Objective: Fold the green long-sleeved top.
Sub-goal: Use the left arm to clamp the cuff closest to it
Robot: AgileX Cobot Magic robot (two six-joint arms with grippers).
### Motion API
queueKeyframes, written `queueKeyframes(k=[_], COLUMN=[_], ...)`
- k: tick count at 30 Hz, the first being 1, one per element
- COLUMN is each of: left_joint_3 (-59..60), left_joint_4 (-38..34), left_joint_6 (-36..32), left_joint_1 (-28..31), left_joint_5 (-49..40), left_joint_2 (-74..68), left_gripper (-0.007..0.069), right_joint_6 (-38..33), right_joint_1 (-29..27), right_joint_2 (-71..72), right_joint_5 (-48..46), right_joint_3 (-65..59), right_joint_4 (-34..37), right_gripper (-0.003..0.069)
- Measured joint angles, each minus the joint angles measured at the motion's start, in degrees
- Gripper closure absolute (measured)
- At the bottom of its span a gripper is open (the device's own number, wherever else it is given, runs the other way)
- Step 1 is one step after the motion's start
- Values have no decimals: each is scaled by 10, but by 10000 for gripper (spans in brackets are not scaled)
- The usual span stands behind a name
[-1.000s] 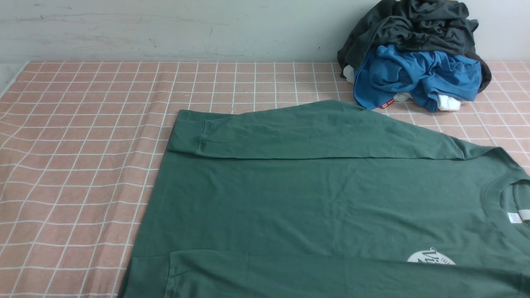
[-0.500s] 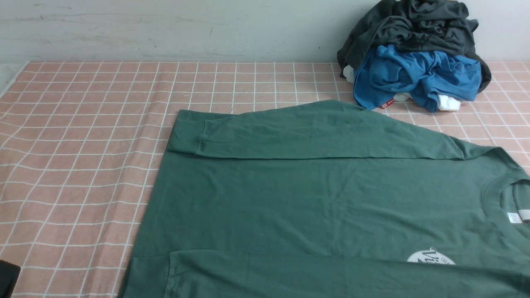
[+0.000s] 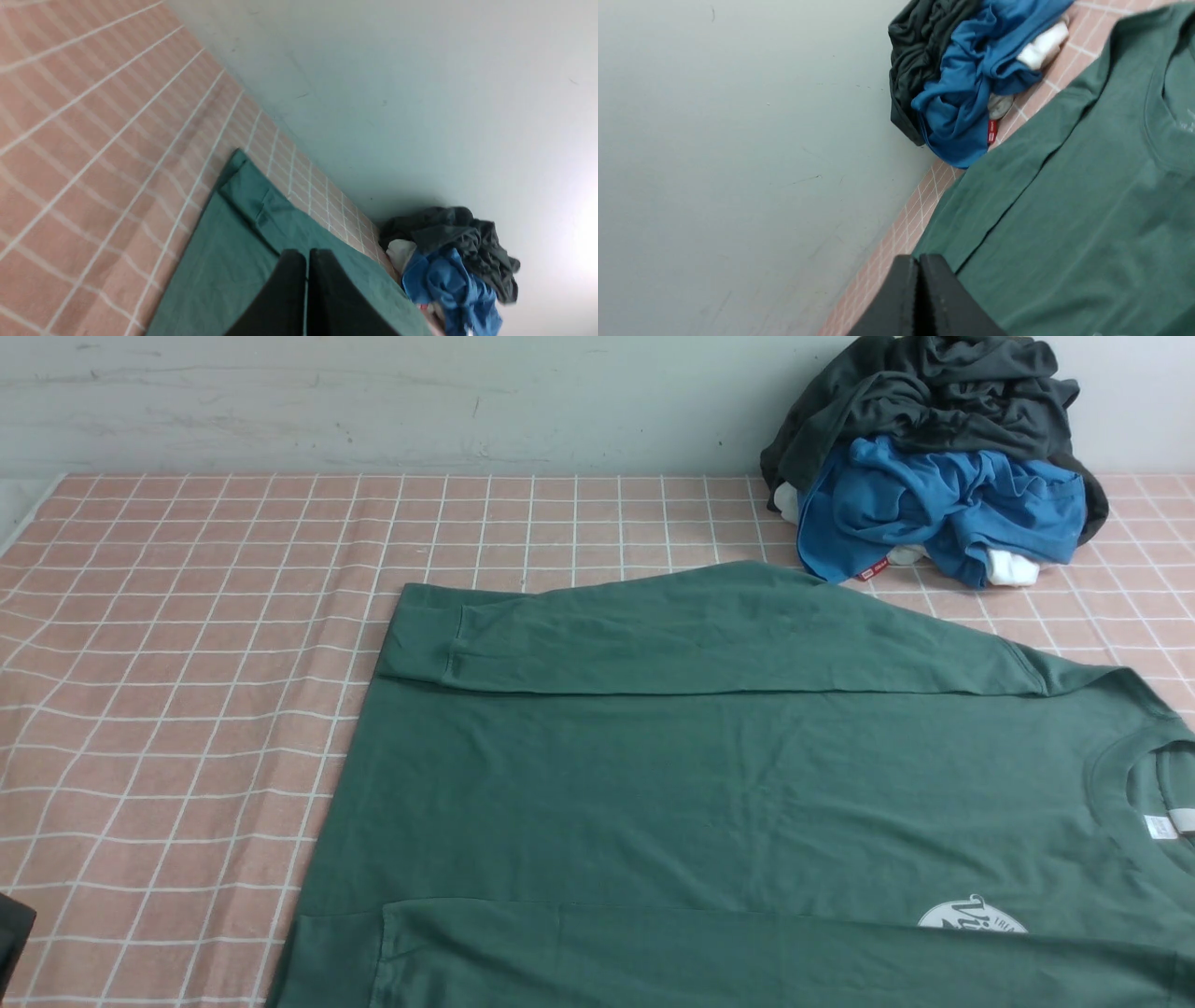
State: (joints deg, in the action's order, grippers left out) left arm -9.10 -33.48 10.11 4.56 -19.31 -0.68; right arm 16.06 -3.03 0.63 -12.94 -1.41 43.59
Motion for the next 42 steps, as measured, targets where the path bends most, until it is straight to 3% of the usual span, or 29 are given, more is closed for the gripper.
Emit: queueKeyframes(k=[1, 6, 10, 14, 16, 19, 21, 23, 26, 34, 42], left_joint_3=[-10, -171, -301, -407, -435, -440, -440, -440, -445, -466, -515], left_joint_4=[0, 44, 91, 183, 236, 275, 316, 328, 356, 383, 391], left_joint_6=[-7, -171, -230, -251, -246, -237, -229, -226, -199, -174, -174], left_joint_1=[0, 0, -8, -54, -95, -140, -218, -243, -307, -321, -321], left_joint_5=[-5, -167, -265, -353, -385, -399, -407, -407, -406, -350, -303], left_joint_2=[-3, -185, -324, -459, -521, -574, -640, -667, -744, -894, -1007], left_gripper=[627, 627, 627, 627, 627, 622, 588, 569, 477, 240, 183], right_joint_6=[-6, -168, -284, -386, -404, -409, -409, -409, -393, -376, -376], right_joint_1=[0, 0, 0, 3, 22, 53, 107, 128, 177, 229, 229], right_joint_2=[0, -46, -163, -308, -374, -421, -470, -489, -540, -571, -571], right_joint_5=[0, -11, -54, -217, -310, -371, -434, -457, -552, -579, -555], right_joint_3=[0, 69, 176, 335, 408, 447, 470, 472, 473, 473, 474], right_joint_4=[-2, -31, -78, -125, -135, -140, -146, -150, -183, -231, -237], right_gripper=[673, 673, 673, 673, 673, 673, 673, 673, 673, 673, 673])
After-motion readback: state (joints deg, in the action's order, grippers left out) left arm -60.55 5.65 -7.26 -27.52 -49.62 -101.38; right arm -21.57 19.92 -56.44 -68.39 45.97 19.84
